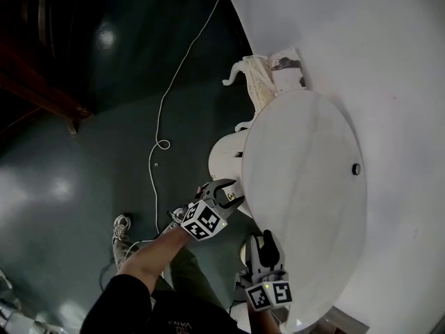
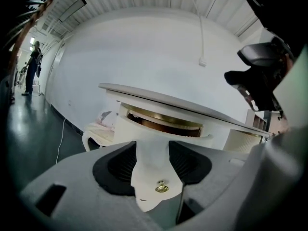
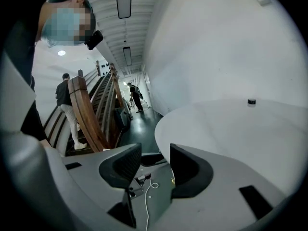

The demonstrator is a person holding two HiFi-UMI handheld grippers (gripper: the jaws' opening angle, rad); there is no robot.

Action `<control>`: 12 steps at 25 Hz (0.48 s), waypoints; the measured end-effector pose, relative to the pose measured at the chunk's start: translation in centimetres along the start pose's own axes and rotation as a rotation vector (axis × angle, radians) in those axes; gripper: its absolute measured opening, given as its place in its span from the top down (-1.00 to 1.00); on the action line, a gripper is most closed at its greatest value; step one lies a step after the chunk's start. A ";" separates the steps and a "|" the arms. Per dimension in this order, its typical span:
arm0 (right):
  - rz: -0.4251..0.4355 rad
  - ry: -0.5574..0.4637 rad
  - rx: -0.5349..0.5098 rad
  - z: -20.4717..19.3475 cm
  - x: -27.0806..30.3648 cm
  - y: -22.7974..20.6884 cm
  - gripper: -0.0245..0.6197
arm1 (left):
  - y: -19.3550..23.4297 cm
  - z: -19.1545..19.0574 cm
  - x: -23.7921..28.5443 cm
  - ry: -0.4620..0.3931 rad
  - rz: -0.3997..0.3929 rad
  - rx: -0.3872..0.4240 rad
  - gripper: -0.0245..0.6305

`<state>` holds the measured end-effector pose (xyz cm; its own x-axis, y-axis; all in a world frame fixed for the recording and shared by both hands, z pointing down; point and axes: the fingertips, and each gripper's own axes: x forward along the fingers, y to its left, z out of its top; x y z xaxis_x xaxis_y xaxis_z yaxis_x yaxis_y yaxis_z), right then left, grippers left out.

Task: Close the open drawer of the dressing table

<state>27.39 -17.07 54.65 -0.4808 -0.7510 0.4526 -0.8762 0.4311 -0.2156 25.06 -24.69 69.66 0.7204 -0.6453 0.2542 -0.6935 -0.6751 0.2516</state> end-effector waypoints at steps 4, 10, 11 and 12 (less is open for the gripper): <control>0.000 0.001 0.002 0.0 0.1 -0.4 0.34 | 0.2 0.4 1.3 -0.010 -0.008 0.004 0.29; -0.011 0.002 0.001 0.1 0.1 -1.2 0.34 | 0.2 0.9 2.8 -0.021 -0.026 -0.005 0.29; -0.012 0.001 0.001 0.2 0.2 -1.3 0.34 | 0.1 0.9 3.0 -0.021 -0.028 -0.008 0.29; -0.013 0.000 0.004 0.2 0.2 -1.4 0.34 | 0.1 1.0 3.3 -0.021 -0.029 -0.011 0.29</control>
<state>28.45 -17.94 54.86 -0.4697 -0.7563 0.4553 -0.8823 0.4195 -0.2135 27.35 -27.28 69.59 0.7403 -0.6330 0.2266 -0.6722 -0.6899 0.2687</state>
